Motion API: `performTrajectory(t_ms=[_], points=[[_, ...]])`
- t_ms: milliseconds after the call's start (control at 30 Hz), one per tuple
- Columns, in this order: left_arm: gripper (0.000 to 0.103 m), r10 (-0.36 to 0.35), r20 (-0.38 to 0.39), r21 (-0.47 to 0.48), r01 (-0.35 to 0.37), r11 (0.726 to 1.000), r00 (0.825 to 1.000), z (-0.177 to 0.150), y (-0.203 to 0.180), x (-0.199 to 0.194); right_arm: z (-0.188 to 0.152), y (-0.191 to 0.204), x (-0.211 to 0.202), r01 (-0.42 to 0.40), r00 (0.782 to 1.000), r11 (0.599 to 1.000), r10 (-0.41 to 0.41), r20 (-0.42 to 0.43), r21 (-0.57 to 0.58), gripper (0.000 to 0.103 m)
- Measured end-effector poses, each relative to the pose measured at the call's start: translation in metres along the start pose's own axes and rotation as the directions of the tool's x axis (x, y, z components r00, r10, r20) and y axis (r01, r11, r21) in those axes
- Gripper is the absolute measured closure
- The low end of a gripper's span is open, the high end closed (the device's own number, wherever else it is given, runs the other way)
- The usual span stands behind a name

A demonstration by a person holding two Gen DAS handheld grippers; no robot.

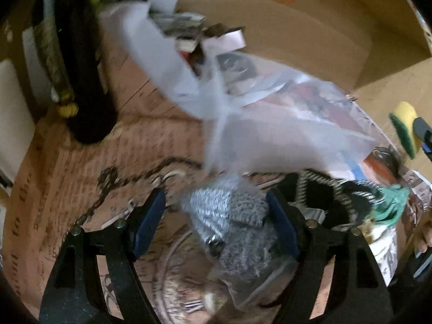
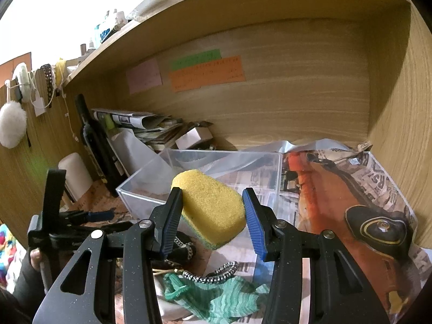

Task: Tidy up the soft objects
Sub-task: 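Carry the foil bag and sponge over the clear box and open both tools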

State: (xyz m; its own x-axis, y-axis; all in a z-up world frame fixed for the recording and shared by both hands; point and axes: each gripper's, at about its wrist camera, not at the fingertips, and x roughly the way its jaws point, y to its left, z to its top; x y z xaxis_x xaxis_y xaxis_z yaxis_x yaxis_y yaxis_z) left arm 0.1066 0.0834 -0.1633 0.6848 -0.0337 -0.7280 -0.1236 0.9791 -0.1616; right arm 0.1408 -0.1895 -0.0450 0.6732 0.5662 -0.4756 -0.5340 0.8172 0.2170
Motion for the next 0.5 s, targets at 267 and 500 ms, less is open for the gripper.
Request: performTrajectory(t_ms=[267, 500], points=[[0.057, -0.023, -0.018, 0.032, 0.023, 0.999, 1.0, -0.01, -0.002, 0.001, -0.003, -0.001, 0.01, -0.012, 1.0, 1.0, 0.012, -0.025, 0.01, 0.06], [0.074, -0.015, 0.048, 0.04, 0.013, 0.999, 0.999, -0.012, -0.008, -0.029, 0.001, -0.001, 0.008, 0.0, 1.0, 1.0, 0.0, -0.019, -0.003, 0.06]])
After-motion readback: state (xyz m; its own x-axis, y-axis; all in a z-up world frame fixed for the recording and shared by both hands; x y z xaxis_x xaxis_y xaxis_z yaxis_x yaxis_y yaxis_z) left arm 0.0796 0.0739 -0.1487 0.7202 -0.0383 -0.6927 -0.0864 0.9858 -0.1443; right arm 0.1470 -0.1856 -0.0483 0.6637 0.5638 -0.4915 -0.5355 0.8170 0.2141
